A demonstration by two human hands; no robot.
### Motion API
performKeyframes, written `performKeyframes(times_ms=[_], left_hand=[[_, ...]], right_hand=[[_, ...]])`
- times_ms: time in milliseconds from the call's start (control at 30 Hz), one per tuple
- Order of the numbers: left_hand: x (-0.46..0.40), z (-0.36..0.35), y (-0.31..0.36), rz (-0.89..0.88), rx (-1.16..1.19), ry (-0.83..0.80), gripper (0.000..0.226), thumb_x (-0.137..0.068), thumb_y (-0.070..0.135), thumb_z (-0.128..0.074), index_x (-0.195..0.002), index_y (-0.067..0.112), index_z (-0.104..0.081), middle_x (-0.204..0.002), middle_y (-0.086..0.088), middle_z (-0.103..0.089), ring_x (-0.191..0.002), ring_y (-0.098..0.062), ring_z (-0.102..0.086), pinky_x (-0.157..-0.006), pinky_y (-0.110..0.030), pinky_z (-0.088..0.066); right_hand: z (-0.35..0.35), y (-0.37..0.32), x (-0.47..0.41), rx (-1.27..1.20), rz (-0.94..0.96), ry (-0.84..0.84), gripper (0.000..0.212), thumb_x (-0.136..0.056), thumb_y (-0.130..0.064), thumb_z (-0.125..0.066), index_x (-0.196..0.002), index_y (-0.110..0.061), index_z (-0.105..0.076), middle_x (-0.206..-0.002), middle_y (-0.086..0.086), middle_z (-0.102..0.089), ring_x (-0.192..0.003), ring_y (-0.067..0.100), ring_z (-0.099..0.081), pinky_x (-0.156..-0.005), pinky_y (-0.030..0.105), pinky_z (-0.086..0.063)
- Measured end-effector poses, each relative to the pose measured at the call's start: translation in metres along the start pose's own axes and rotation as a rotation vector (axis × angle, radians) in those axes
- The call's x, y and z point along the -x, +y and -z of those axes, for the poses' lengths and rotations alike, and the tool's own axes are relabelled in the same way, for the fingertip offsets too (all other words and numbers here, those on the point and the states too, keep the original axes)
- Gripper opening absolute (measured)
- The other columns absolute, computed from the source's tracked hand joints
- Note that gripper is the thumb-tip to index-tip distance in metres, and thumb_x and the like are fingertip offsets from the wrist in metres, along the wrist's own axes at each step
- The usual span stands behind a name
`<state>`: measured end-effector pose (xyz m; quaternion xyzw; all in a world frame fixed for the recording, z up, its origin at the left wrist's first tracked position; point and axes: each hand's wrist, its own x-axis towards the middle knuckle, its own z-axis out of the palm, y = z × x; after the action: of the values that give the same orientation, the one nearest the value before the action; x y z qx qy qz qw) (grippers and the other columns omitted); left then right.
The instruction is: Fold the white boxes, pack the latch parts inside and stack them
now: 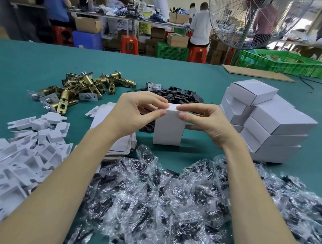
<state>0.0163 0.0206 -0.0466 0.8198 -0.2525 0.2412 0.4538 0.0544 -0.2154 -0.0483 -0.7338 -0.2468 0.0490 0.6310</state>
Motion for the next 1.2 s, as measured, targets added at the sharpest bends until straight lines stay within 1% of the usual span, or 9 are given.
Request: performKeyframes(times_ms=[200, 400, 533, 600, 700, 867, 967, 1067, 1200], left_hand=[[-0.001, -0.005, 0.001, 0.037, -0.01, -0.048, 0.002, -0.095, 0.008, -0.07, -0.095, 0.009, -0.071, -0.113, 0.004, -0.07, -0.093, -0.004, -0.067, -0.079, -0.01, -0.047], [-0.01, 0.001, 0.008, 0.291, 0.031, -0.152, 0.01, -0.098, 0.036, -0.066, -0.091, 0.039, -0.06, -0.107, 0.012, -0.071, -0.088, -0.011, -0.069, -0.076, -0.026, -0.057], [-0.013, 0.004, 0.007, 0.446, 0.148, -0.132, 0.008, -0.1, 0.031, -0.064, -0.097, 0.026, -0.058, -0.093, 0.002, -0.074, -0.08, -0.017, -0.073, -0.074, -0.032, -0.063], [-0.01, 0.001, 0.004, 0.594, 0.252, -0.101, 0.011, -0.102, 0.025, -0.061, -0.098, 0.016, -0.055, -0.1, -0.011, -0.072, -0.073, -0.017, -0.073, -0.069, -0.031, -0.062], [-0.006, -0.004, 0.0, 0.823, 0.397, 0.02, 0.011, -0.103, 0.017, -0.058, -0.1, 0.008, -0.052, -0.119, -0.018, -0.06, -0.083, -0.02, -0.072, -0.061, -0.02, -0.058], [-0.007, -0.001, 0.003, 1.077, 0.722, 0.101, 0.008, -0.103, 0.011, -0.056, -0.109, 0.006, -0.056, -0.113, -0.022, -0.065, -0.08, -0.024, -0.074, -0.054, -0.021, -0.058], [-0.005, -0.002, 0.008, 1.098, 0.651, -0.046, 0.012, -0.1, 0.019, -0.059, -0.109, 0.011, -0.06, -0.093, -0.018, -0.075, -0.066, -0.018, -0.075, -0.064, -0.024, -0.06], [-0.006, -0.003, 0.013, 1.073, 0.723, -0.063, 0.013, -0.099, 0.018, -0.062, -0.109, 0.011, -0.064, -0.094, -0.016, -0.077, -0.071, -0.019, -0.072, -0.068, -0.021, -0.06], [-0.011, -0.008, 0.026, 1.018, 0.826, -0.058, 0.019, -0.096, 0.015, -0.067, -0.113, 0.007, -0.067, -0.106, -0.019, -0.076, -0.082, -0.024, -0.075, -0.063, -0.022, -0.062]], right_hand=[[-0.002, 0.004, -0.002, 0.021, 0.024, 0.04, 0.016, -0.088, -0.023, -0.08, -0.098, -0.035, -0.083, -0.108, -0.006, -0.079, -0.106, 0.009, -0.072, -0.082, 0.031, -0.062], [-0.007, -0.001, -0.006, 0.022, 0.047, 0.068, 0.024, -0.089, -0.026, -0.079, -0.11, -0.036, -0.077, -0.101, -0.004, -0.077, -0.099, 0.009, -0.072, -0.08, 0.032, -0.062], [-0.016, -0.001, -0.012, 0.0, -0.037, 0.161, 0.022, -0.094, -0.035, -0.072, -0.116, -0.038, -0.069, -0.095, -0.015, -0.076, -0.087, 0.005, -0.071, -0.068, 0.024, -0.057], [-0.018, 0.002, -0.011, -0.015, -0.226, 0.142, 0.027, -0.1, -0.048, -0.059, -0.122, -0.033, -0.065, -0.095, -0.015, -0.077, -0.076, 0.008, -0.071, -0.063, 0.025, -0.055], [-0.01, 0.007, -0.005, -0.105, -0.475, -0.029, 0.043, -0.1, -0.059, -0.051, -0.126, -0.026, -0.061, -0.105, 0.002, -0.076, -0.084, 0.022, -0.076, -0.067, 0.034, -0.06], [0.001, 0.012, -0.006, -0.387, -0.45, 0.072, 0.04, -0.103, -0.05, -0.052, -0.124, -0.018, -0.065, -0.098, 0.006, -0.077, -0.076, 0.019, -0.075, -0.058, 0.023, -0.059], [0.001, 0.018, -0.008, -0.484, -0.468, 0.165, 0.057, -0.105, -0.056, -0.043, -0.133, -0.011, -0.063, -0.088, 0.003, -0.075, -0.065, 0.012, -0.071, -0.052, 0.021, -0.057], [0.001, 0.026, -0.01, -0.555, -0.526, 0.26, 0.064, -0.106, -0.06, -0.032, -0.132, -0.01, -0.062, -0.093, 0.006, -0.074, -0.065, 0.013, -0.071, -0.053, 0.024, -0.058], [-0.004, 0.027, -0.008, -0.61, -0.553, 0.39, 0.038, -0.107, -0.047, -0.044, -0.108, -0.019, -0.068, -0.078, 0.002, -0.076, -0.066, 0.016, -0.07, -0.051, 0.025, -0.056]])
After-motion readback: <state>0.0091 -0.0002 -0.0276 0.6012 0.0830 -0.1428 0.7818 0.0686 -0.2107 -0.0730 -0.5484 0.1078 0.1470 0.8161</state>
